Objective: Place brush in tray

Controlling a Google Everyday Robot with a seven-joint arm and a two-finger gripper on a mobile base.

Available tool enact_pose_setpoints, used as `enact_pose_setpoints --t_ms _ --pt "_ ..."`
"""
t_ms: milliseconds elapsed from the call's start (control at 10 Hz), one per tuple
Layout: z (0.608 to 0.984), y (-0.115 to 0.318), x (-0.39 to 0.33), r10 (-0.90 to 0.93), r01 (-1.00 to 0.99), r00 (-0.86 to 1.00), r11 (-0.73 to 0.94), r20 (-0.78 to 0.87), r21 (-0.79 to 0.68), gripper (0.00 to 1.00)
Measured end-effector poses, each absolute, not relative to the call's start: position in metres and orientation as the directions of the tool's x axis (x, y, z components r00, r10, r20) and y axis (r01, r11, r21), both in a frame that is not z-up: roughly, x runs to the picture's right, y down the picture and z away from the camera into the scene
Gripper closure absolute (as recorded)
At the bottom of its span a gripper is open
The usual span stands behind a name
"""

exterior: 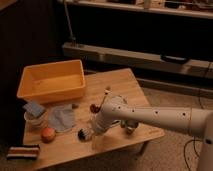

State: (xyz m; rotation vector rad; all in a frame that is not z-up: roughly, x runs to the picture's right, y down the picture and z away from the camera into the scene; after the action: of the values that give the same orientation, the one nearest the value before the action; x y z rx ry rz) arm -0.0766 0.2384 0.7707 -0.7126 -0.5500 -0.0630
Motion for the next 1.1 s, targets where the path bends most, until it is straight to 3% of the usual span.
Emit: enact_pose_setpoints --t_ms 200,600,1100 --pt "0.777 0.238 -0.07 0.15 0.206 0.869 0.758 0.472 -0.619 0.2" --pt "0.794 0.236 -0.06 0.185 0.163 0.878 0.75 0.441 -0.641 0.42" --pt "0.804 0.239 -0.061 0.188 0.179 0.869 0.743 0.457 -0.645 0.42"
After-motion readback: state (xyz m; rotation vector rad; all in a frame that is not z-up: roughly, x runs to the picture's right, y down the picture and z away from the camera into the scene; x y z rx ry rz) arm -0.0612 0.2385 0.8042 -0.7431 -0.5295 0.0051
